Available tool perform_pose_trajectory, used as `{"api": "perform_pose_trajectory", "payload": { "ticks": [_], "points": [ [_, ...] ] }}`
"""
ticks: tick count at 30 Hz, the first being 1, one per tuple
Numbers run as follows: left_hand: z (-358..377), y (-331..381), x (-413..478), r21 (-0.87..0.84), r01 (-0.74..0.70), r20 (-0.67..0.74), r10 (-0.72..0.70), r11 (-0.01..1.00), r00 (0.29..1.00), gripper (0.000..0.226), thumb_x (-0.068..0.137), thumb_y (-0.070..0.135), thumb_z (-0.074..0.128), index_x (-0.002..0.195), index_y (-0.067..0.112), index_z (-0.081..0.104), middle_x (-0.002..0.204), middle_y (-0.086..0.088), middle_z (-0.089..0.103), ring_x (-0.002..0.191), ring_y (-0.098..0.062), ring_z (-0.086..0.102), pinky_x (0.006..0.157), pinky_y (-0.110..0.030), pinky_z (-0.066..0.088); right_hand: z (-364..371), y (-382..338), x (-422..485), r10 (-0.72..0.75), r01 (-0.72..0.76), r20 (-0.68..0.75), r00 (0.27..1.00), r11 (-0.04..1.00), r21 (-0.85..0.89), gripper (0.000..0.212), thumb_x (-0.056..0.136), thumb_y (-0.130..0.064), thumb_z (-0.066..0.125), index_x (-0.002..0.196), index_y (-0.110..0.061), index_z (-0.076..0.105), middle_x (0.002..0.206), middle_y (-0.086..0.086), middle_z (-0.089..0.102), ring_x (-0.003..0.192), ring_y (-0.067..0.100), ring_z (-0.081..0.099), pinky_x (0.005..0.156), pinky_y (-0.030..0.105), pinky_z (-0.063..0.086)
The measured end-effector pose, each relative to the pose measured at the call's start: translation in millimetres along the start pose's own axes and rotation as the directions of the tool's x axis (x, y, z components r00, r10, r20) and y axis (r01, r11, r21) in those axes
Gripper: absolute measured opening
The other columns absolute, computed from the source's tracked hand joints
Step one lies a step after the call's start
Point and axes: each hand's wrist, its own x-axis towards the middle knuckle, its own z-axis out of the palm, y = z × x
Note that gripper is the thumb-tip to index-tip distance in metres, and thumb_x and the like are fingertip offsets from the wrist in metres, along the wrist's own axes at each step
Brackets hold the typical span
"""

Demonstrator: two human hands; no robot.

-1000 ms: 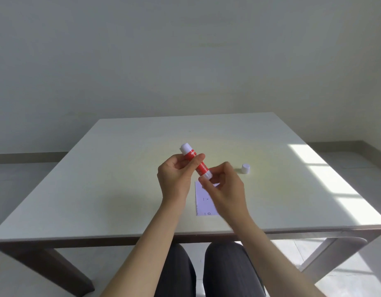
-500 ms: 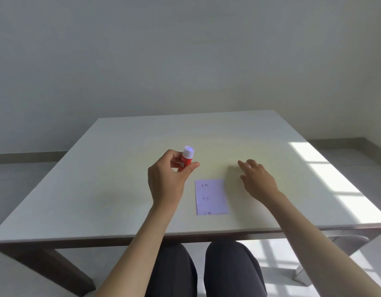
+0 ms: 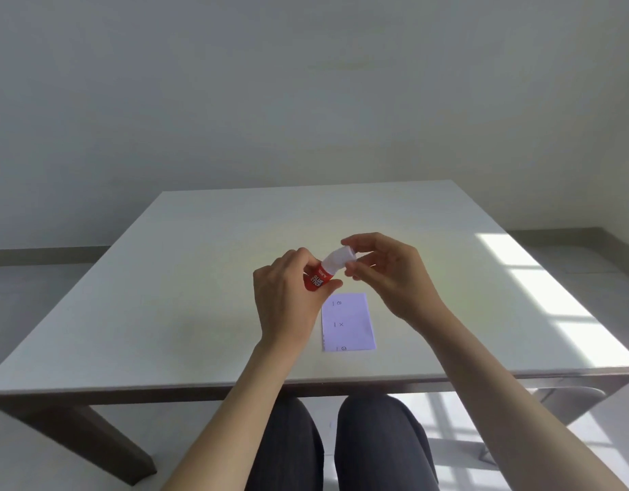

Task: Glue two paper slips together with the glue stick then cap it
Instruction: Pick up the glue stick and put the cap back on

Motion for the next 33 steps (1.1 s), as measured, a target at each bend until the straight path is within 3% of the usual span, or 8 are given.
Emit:
{"api": "perform_pose_trajectory", "payload": {
  "ticks": [4, 9, 13, 15, 19, 22, 26, 33],
  "points": [
    [-11.4, -2.3, -9.9, 0.058, -0.062, 0.039, 0.06, 0.996, 0.997, 0.041, 0.058, 0.034, 0.087, 0.069, 0.011, 0.054, 0.065, 0.001, 0.065, 0.054, -0.016, 0.049, 0.063, -0.029, 0.038, 8.3, -9.8, -6.0, -0.04, 0.056, 0.077, 0.996, 0.974, -0.22, 0.007, 0.083, -0.017, 0.068, 0.09, -0.015, 0.071, 0.073, -0.006, 0.068, 0.061, 0.022, 0.062, 0.063, 0.029, 0.051],
    [-6.9, -2.2, -20.3, 0.138, -0.094, 0.097, 0.081, 0.986, 0.992, 0.044, 0.056, 0.035, 0.088, 0.067, 0.011, 0.052, 0.062, 0.0, 0.063, 0.052, -0.019, 0.049, 0.065, -0.026, 0.034, 14.2, -3.0, -3.1, 0.068, -0.024, 0.041, 0.997, 0.748, -0.663, 0.058, 0.088, -0.058, 0.043, 0.049, -0.016, 0.037, 0.045, 0.0, 0.034, 0.047, 0.019, 0.031, 0.047, 0.029, 0.026],
    [-7.0, -4.4, -13.2, 0.137, -0.092, 0.081, 0.081, 0.986, 0.993, 0.044, 0.056, 0.036, 0.087, 0.068, 0.012, 0.052, 0.063, 0.0, 0.063, 0.054, -0.013, 0.041, 0.066, -0.027, 0.035, -2.2, -2.1, -7.3, 0.047, 0.057, 0.28, 0.959, 0.934, -0.351, 0.028, 0.093, -0.042, 0.047, 0.11, -0.023, 0.057, 0.072, -0.009, 0.06, 0.058, 0.013, 0.061, 0.062, 0.031, 0.051],
    [-6.1, -6.2, -14.1, 0.151, -0.102, 0.086, 0.09, 0.983, 0.992, 0.045, 0.055, 0.034, 0.088, 0.066, 0.013, 0.05, 0.061, 0.0, 0.062, 0.054, -0.013, 0.038, 0.063, -0.026, 0.035, 2.7, 0.6, -9.6, 0.02, 0.089, 0.288, 0.957, 0.928, -0.361, 0.022, 0.092, -0.036, 0.052, 0.098, -0.017, 0.058, 0.065, -0.006, 0.059, 0.055, 0.019, 0.062, 0.059, 0.033, 0.051],
    [5.2, -10.5, -20.9, 0.161, -0.018, 0.122, -0.002, 0.987, 0.992, 0.056, 0.054, 0.036, 0.088, 0.068, 0.019, 0.036, 0.063, 0.001, 0.059, 0.054, -0.015, 0.038, 0.049, -0.022, 0.025, 19.3, 2.1, -11.6, 0.061, 0.004, 0.063, 0.996, 0.688, -0.726, 0.067, 0.084, -0.068, 0.035, 0.053, -0.009, 0.039, 0.045, 0.004, 0.037, 0.051, 0.028, 0.036, 0.047, 0.03, 0.027],
    [15.1, -26.7, -0.5, 0.068, 0.219, 0.09, -0.224, 0.973, 0.97, 0.054, 0.058, 0.045, 0.083, 0.069, 0.02, 0.036, 0.065, 0.006, 0.053, 0.056, -0.016, 0.044, 0.044, -0.021, 0.02, 10.9, 8.7, -18.0, 0.125, -0.133, -0.054, 0.991, 0.806, -0.577, 0.083, 0.08, -0.072, 0.017, 0.065, -0.003, 0.06, 0.057, 0.016, 0.06, 0.06, 0.035, 0.056, 0.057, 0.035, 0.046],
    [37.3, -51.2, 28.9, -0.023, 0.457, 0.045, -0.456, 0.889, 0.889, 0.056, 0.057, 0.047, 0.082, 0.073, 0.016, 0.039, 0.069, 0.003, 0.055, 0.062, -0.023, 0.049, 0.046, -0.025, 0.023, -10.4, 28.8, -37.9, 0.152, -0.154, -0.048, 0.987, 0.831, -0.534, 0.05, 0.09, -0.052, 0.042, 0.068, -0.012, 0.064, 0.053, 0.013, 0.062, 0.054, 0.032, 0.06, 0.06, 0.037, 0.051],
    [69.2, -73.5, 31.3, -0.023, 0.514, 0.024, -0.514, 0.857, 0.858, 0.056, 0.058, 0.047, 0.082, 0.073, 0.016, 0.038, 0.07, 0.005, 0.052, 0.062, -0.023, 0.048, 0.048, -0.027, 0.023, -27.9, 55.0, -56.5, 0.293, -0.215, 0.071, 0.954, 0.827, -0.519, 0.025, 0.089, -0.042, 0.056, 0.067, -0.029, 0.058, 0.05, 0.001, 0.06, 0.052, 0.02, 0.056, 0.065, 0.038, 0.051]
  ]
}}
